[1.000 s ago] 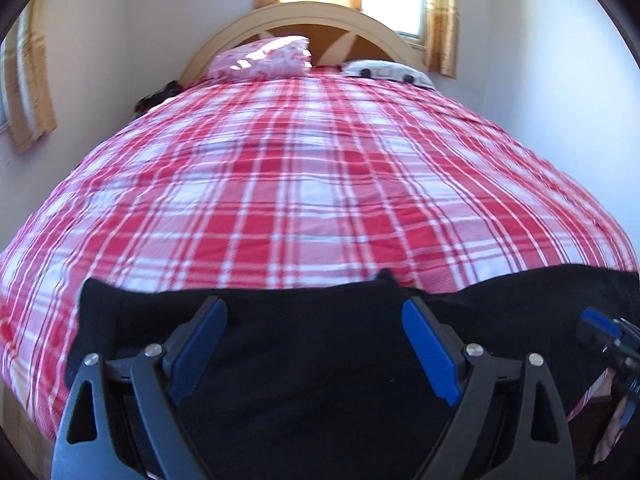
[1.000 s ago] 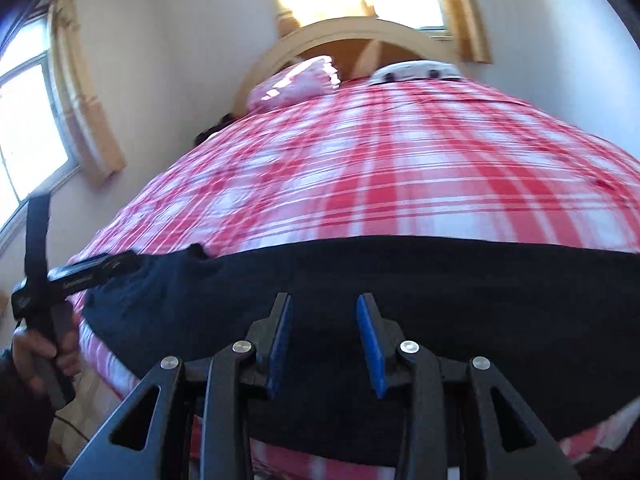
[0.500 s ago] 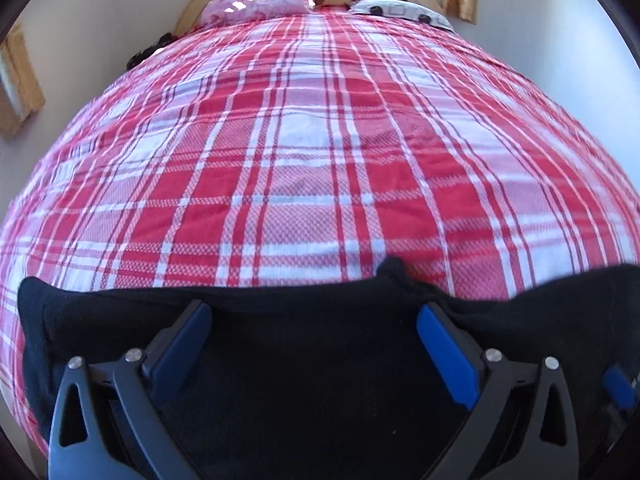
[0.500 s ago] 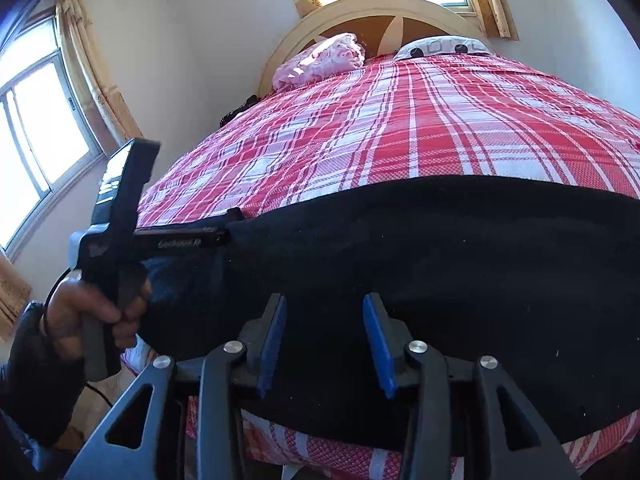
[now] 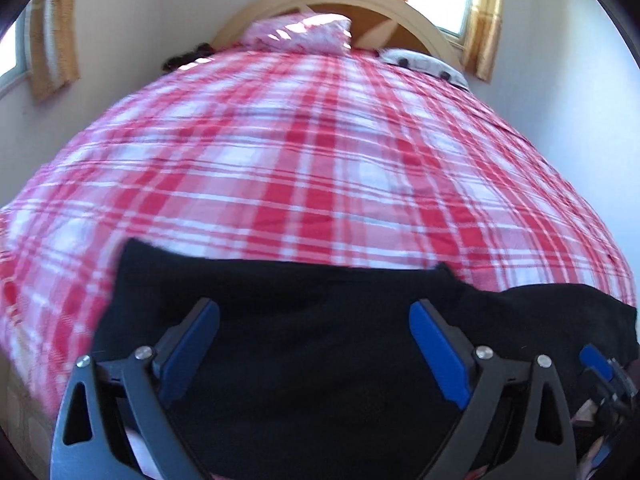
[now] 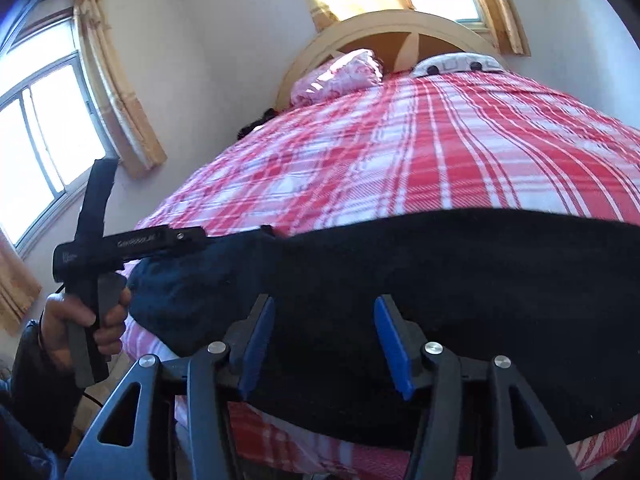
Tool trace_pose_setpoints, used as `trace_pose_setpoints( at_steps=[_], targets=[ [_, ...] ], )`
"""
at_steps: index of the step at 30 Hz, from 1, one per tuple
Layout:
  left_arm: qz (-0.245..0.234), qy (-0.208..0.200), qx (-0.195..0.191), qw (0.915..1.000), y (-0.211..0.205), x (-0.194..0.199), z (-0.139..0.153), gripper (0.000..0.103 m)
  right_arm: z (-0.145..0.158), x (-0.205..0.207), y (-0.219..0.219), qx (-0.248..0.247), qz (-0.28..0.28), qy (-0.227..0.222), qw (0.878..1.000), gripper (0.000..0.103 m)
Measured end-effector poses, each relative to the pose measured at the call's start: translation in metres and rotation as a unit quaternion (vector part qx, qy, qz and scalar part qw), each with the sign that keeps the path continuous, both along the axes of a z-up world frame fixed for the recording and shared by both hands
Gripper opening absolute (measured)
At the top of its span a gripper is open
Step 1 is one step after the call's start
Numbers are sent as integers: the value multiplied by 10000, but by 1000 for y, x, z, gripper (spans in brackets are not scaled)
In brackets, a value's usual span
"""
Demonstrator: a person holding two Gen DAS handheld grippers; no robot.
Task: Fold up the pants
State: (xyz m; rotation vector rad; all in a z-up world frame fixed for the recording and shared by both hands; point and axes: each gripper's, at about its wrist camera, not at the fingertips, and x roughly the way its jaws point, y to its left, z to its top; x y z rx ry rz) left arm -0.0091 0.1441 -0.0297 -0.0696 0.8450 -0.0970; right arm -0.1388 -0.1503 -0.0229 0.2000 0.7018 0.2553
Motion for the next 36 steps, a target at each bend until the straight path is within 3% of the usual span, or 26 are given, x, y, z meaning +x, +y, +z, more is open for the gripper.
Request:
trace_pose_setpoints(
  at_steps=[3,5,7,10,13,15,17,21,23,25,28,33,36],
  targets=[
    [473,-322,360,9977,40,-16,11,98,1,8,14,-12,214,23,9998,54],
    [682,-408,359,9962,65,-19,14,99,0,13,24,68,382,65,9992,54],
    [951,-257,107,9951,96,-19,11,98,2,16,36,171,642,50,9978,54],
    [1176,55,-641,9910,129,-17,-5,92,6,20,69,70,1231,-11,9924,54],
    [1181,340,-1236,9847,141,-15,-23,79,4,21,105,-219,1707,-83,9850,54],
    [1081,441,-1650,9794,144,-15,-34,77,0,20,121,-327,1912,-62,9810,54],
    [982,431,-1795,9779,140,-18,-37,77,-5,19,133,-340,2092,22,9773,54],
    [818,488,-1775,9795,132,-13,-42,75,-13,17,140,-319,2188,147,9751,54],
    [830,433,-1755,9800,132,-16,-41,62,-14,17,139,-283,2125,203,9765,54],
    [775,364,-1578,9838,130,-18,-38,43,-14,18,134,-217,2024,238,9788,54],
    [669,262,-1292,9890,127,-21,-33,27,-16,21,127,-90,1884,275,9817,54],
    [553,191,-1149,9917,123,-22,-25,20,-17,20,129,-150,1889,274,9815,54],
    [572,352,-1201,9905,125,-24,-18,20,-17,16,135,-335,1962,216,9797,54]
  ],
)
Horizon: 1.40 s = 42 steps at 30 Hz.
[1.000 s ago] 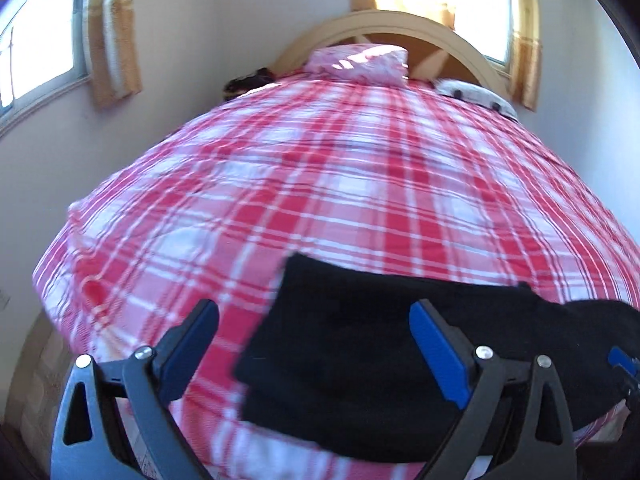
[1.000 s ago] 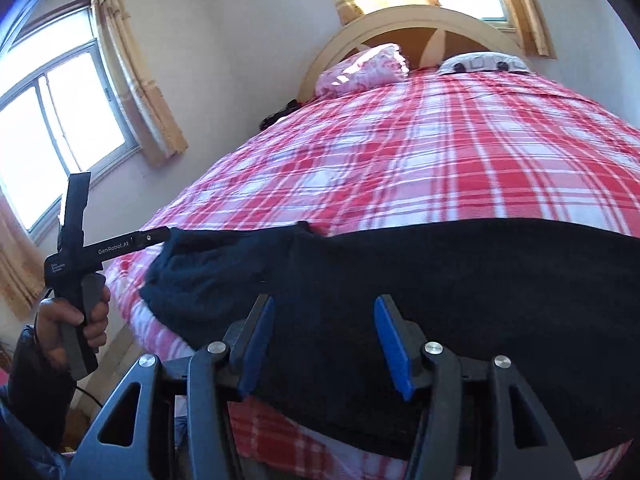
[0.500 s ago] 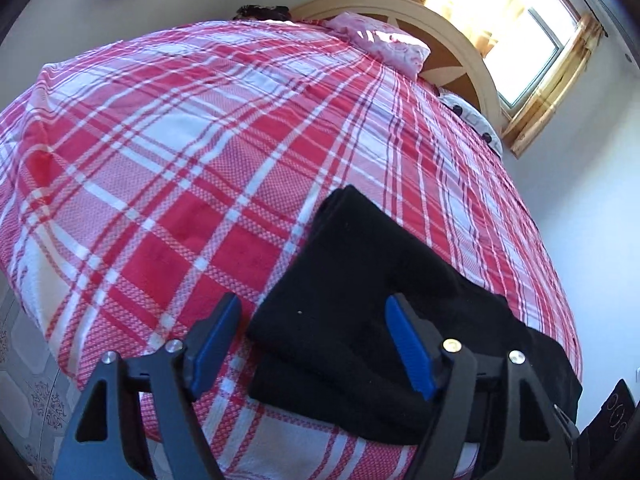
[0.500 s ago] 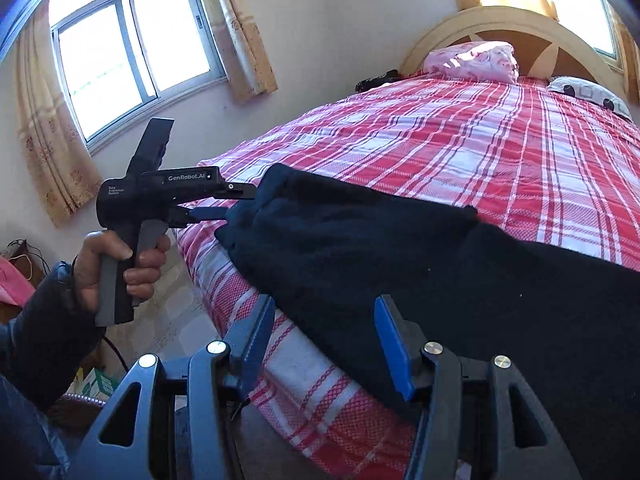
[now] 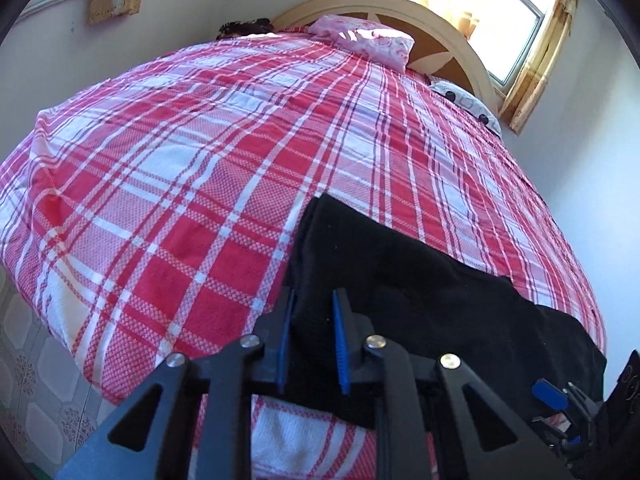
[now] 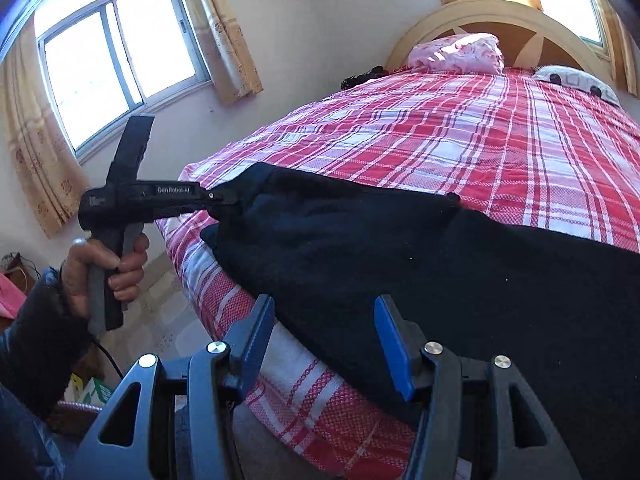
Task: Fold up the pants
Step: 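Press the folded black pants flat with both grippers on the bed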
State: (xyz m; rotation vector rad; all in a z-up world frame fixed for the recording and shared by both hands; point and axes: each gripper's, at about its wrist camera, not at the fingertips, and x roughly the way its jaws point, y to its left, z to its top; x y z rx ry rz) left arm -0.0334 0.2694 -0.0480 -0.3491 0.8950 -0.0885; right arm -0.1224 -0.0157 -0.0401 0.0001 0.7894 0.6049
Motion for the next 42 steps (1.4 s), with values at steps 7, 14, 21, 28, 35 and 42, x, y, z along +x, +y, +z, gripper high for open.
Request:
trace_pose_setpoints(
  at_steps=[7,14,21,28,35,42],
  targets=[
    [-124,575,794,9951,-3,4,-11,39,-7,5,-8,145,-158,180,9996,54],
    [652,282,1531,9856,24,6,6,61,-9,3,-11,187,-187,233,9994,54],
    [88,-513,1543,9867,-15,-2,28,61,5,3,-7,357,-125,-39,9993,54],
    [-383,-1,1718,9844,-54,14,-12,61,-11,5,-6,80,-151,316,9994,54],
    [-287,-175,2020,9788,-56,7,-1,67,5,0,-45,526,-623,96,9966,54],
    [-919,-553,1609,9811,-114,14,14,68,28,-1,-131,469,-1935,-320,9795,54]
  ],
)
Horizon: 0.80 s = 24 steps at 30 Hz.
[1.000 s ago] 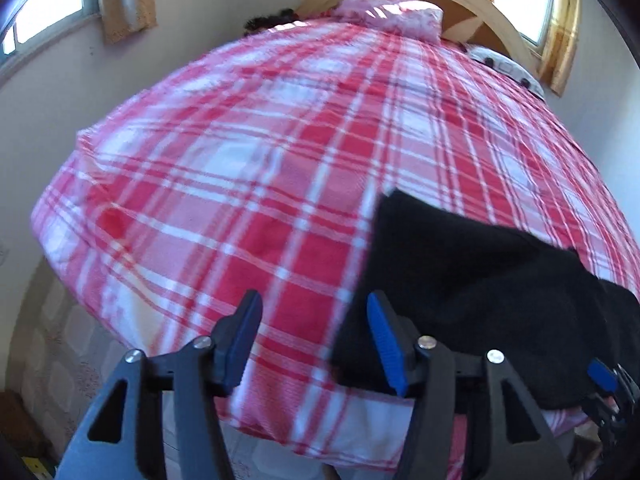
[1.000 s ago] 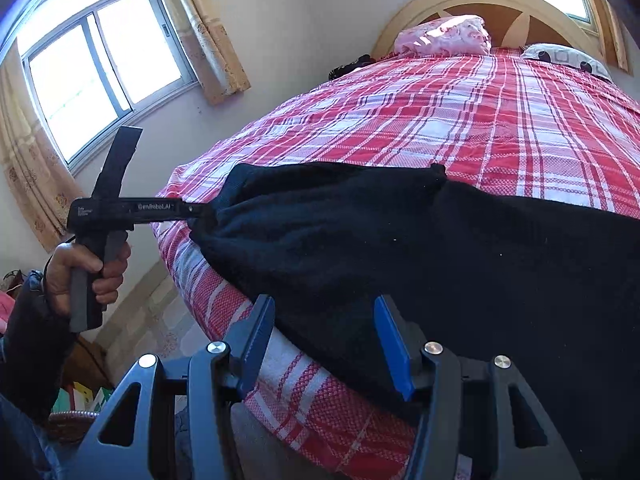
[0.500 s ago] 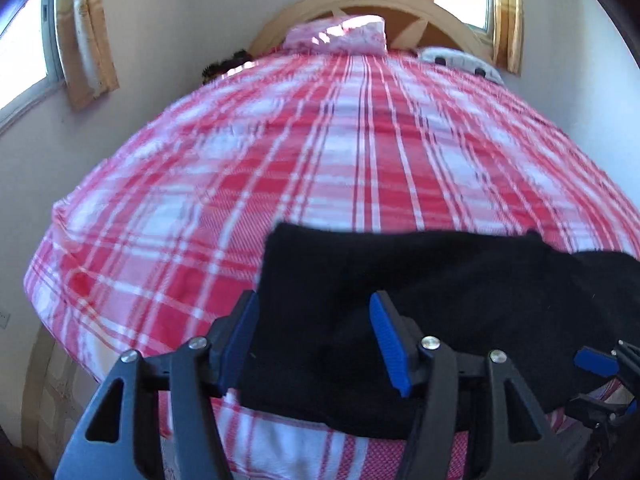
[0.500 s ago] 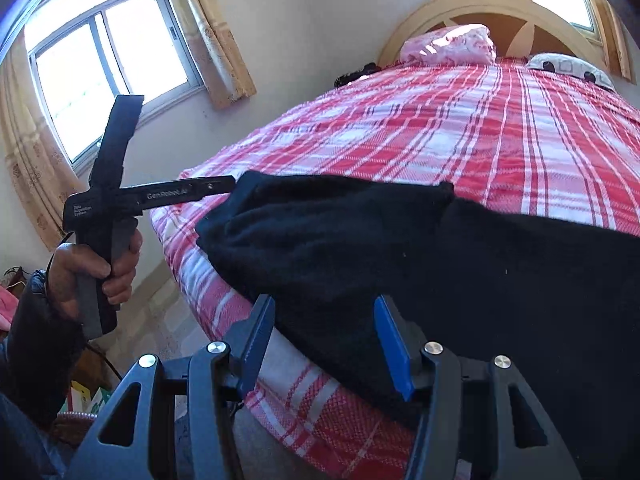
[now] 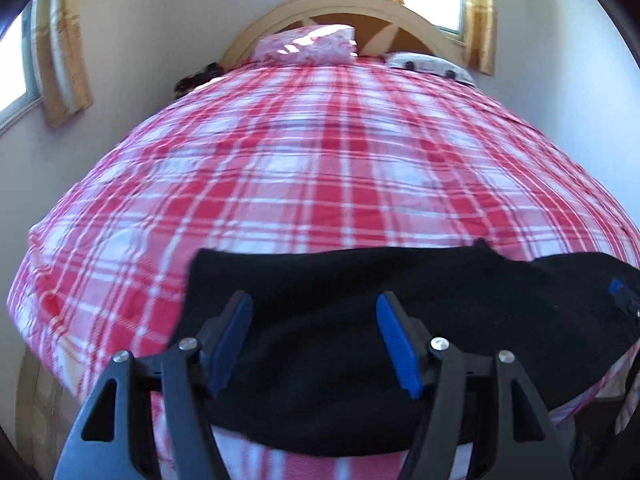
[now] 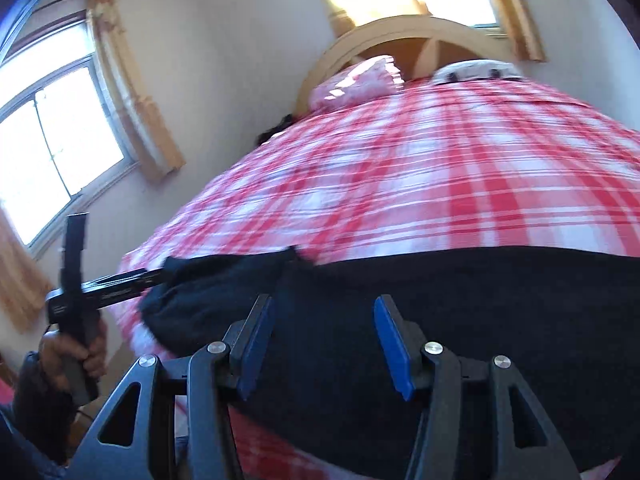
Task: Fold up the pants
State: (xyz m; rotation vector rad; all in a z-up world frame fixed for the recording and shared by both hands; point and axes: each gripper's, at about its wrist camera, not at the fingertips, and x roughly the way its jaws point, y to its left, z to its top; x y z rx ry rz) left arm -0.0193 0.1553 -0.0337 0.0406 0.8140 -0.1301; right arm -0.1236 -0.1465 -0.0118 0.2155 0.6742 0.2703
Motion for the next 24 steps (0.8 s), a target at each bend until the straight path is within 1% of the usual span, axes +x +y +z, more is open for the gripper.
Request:
trace_pose_setpoints(
  at_steps=[3,6,8,10,12,14,15,16,18,19,20,21,24],
  targets=[
    [-350,121,-86,9993,-29,4,-3,68,3,-9,-41,-31,-465,31,9989,54],
    [-565,319,-177,9977,-55,8,-14,68,6,-23,-84,-204,-970,66,9951,54],
    [-635,458,-163,9968,-67,7,-20,68,6,-29,-111,-170,-1255,144,9918,54],
    [-628,570,15,9964,-78,8,-31,68,0,-35,-141,-136,-1620,325,9862,54],
    [-596,440,272,9969,-84,4,-33,71,-8,-38,-163,-136,-1953,529,9792,54],
    [-545,408,410,9968,-86,2,-31,72,-7,-49,-182,211,-2009,449,9784,54],
    [-501,447,382,9970,-86,2,-29,72,-4,-54,-189,181,-2134,429,9759,54],
    [-471,478,319,9972,-83,2,-28,72,4,-62,-196,12,-2332,282,9720,54],
    [-440,495,37,9978,-78,1,-22,72,20,-81,-215,-84,-2629,-78,9648,54],
    [-432,470,-48,9979,-78,0,-21,72,27,-91,-229,-49,-2807,-204,9596,55],
    [-420,432,-120,9981,-79,0,-19,72,34,-101,-249,37,-3017,-280,9530,59],
    [-411,383,-175,9983,-80,0,-16,72,38,-113,-270,147,-3260,-323,9447,60],
    [-427,394,-196,9981,-89,0,-16,75,46,-133,-317,354,-3771,-360,9248,61]
  ],
)
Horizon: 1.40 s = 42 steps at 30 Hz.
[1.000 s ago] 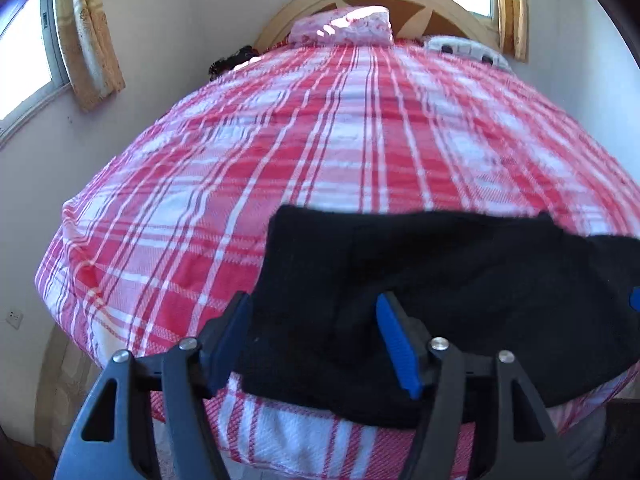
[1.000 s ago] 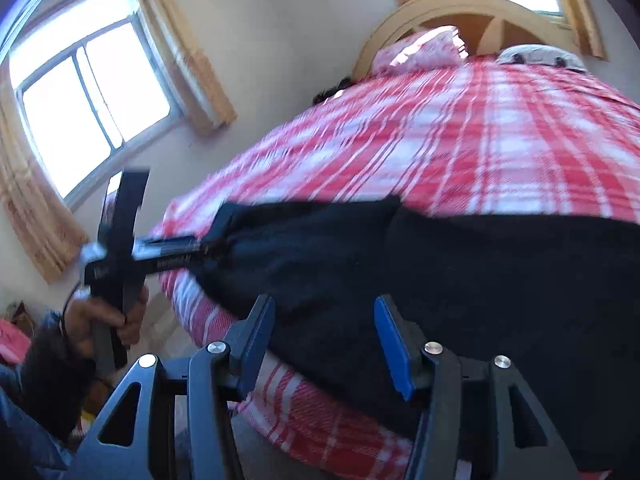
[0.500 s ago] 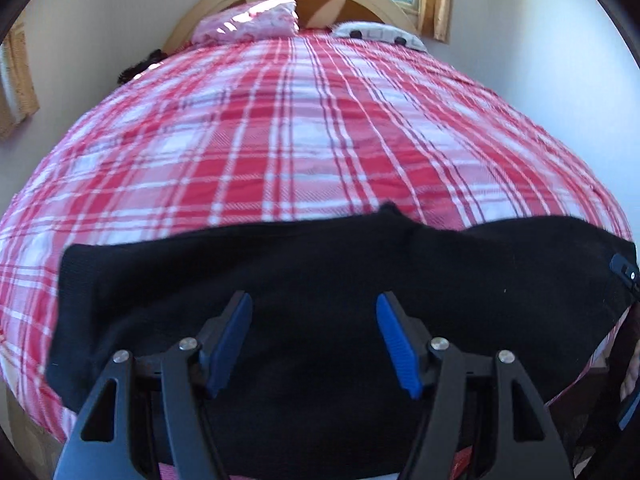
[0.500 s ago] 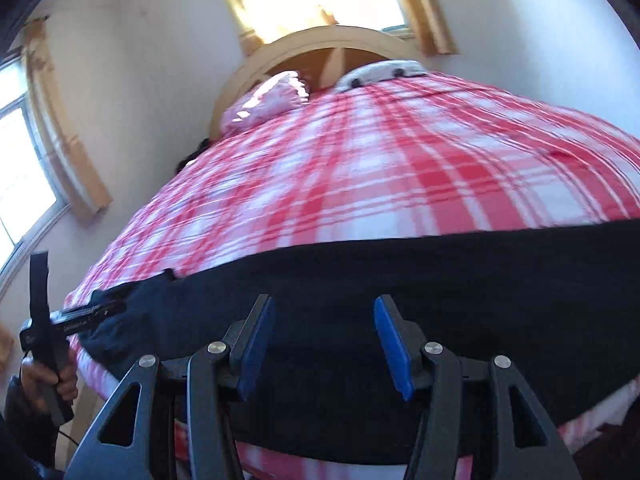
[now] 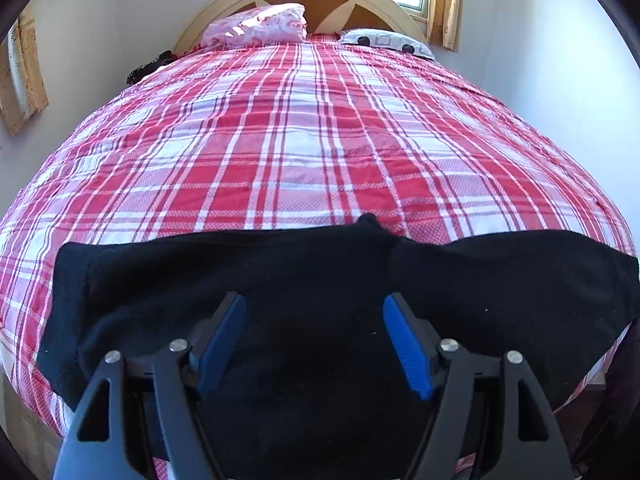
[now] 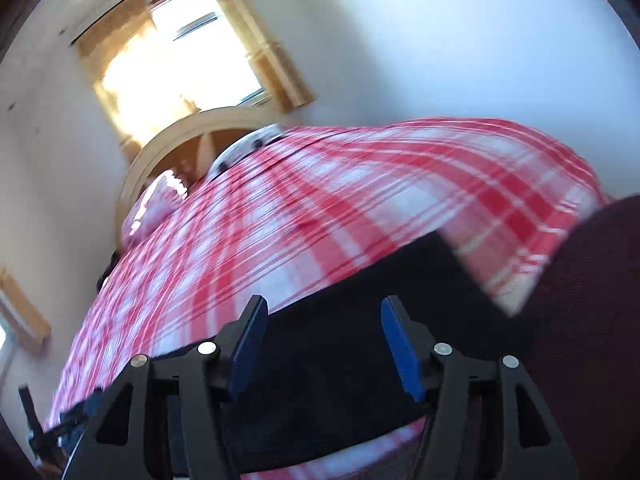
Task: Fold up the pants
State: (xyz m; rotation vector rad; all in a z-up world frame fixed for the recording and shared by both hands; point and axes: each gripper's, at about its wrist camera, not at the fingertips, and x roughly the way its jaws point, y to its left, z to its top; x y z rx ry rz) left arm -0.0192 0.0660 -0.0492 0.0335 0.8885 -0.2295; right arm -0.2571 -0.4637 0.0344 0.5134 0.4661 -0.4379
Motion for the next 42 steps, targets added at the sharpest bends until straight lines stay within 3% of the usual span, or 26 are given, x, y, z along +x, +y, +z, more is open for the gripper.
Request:
trace_pose_setpoints(
  at_steps=[5,9,13,19,27,30,33,35,36,42],
  targets=[
    [-101,183,23,9998,-13,-1,-7,75,-11,-15,-51,205,-332,442,9983,61],
    [-134,100,105,9998,-16,-6,-3,75,-26,-10,-63,28,-302,914,9954,61],
    [-87,142,118,9998,-14,-5,-2,75,-42,-8,-71,304,-358,1099,9928,61],
    [-118,230,97,9996,-16,-7,-6,75,-44,-5,-73,325,-213,1173,9923,63],
    [-185,258,91,9995,-18,-8,-9,75,-50,19,-41,-205,248,1955,9802,63],
    [-177,274,66,9994,-17,-8,-10,75,-51,19,-42,-152,213,1945,9806,62],
    [-156,286,6,9995,-16,-8,-10,75,-50,17,-39,-243,245,1961,9800,50],
    [-165,285,-4,9995,-15,-9,-10,75,-49,18,-35,-308,291,1927,9803,29],
    [-177,282,-6,9994,-15,-9,-10,75,-48,19,-30,-357,323,1919,9802,25],
    [-191,267,-92,9994,-10,-11,-10,75,-42,29,-3,-1066,300,2229,9685,19]
  ],
)
